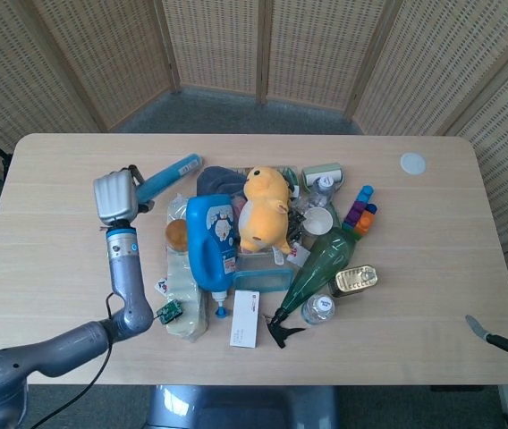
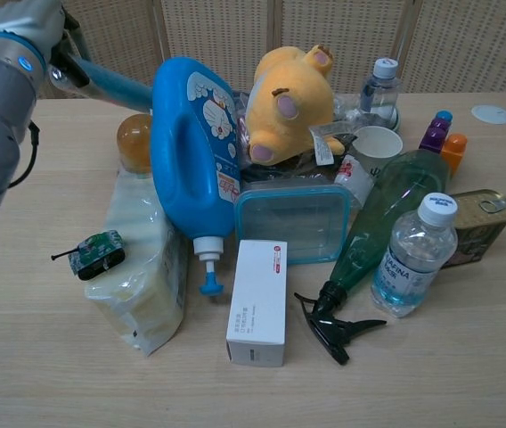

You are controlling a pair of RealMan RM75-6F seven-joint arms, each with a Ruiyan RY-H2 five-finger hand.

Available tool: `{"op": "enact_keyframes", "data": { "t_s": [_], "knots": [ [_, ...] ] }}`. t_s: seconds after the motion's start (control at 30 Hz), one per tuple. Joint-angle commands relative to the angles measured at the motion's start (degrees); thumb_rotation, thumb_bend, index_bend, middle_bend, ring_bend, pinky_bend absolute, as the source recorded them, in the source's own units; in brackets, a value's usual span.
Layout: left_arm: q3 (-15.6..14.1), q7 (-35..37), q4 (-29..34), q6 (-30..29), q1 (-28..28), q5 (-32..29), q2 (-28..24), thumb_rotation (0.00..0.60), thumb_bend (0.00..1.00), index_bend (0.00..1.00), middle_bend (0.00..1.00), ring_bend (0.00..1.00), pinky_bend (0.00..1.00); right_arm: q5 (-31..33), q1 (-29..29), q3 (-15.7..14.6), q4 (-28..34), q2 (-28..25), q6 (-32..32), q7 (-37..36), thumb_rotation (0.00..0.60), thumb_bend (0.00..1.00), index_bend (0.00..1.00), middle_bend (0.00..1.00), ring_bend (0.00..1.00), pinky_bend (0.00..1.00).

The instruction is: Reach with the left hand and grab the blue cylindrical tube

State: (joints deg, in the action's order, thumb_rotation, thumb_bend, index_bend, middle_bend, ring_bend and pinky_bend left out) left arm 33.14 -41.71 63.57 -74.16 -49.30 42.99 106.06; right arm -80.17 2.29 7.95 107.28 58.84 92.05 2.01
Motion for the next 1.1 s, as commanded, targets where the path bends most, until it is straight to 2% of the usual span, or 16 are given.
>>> {"op": "enact_keyframes", "data": {
  "t_s": [0.03,0.53,0.87,1.1],
  "knots": [
    [1.38,-3.49,7.33,-3.67,1.04,0.35,-5.16,0.6,0.08,0.83,0.68,0.53,0.66,-0.29,0.04,-0.15,0.15,-0.09,0.05,-0.06,0.514,0.0,0.0,0.0,0.0,0.0],
    [5.13,-9.68,23.93,-10.34,0.0,-1.21,-15.29,0.6,0.08,0.83,0.68,0.53,0.66,-2.41,0.81,-0.74,1.28,-1.09,1.47,-1.4,0.508,0.0,0.0,0.0,0.0,0.0],
    [10.95,-16.8,36.49,-15.62,-3.21,-3.57,-23.93,0.6,0.08,0.83,0.68,0.53,0.66,-4.37,1.5,-1.33,2.34,-2.19,2.59,-3.06,0.511,0.0,0.0,0.0,0.0,0.0],
    [13.84,-20.53,42.07,-18.63,-5.37,-5.63,-29.12,0.6,0.08,0.83,0.69,0.54,0.66,-5.83,1.91,-1.73,3.02,-2.8,3.36,-3.75,0.508,0.0,0.0,0.0,0.0,0.0]
  ]
}}
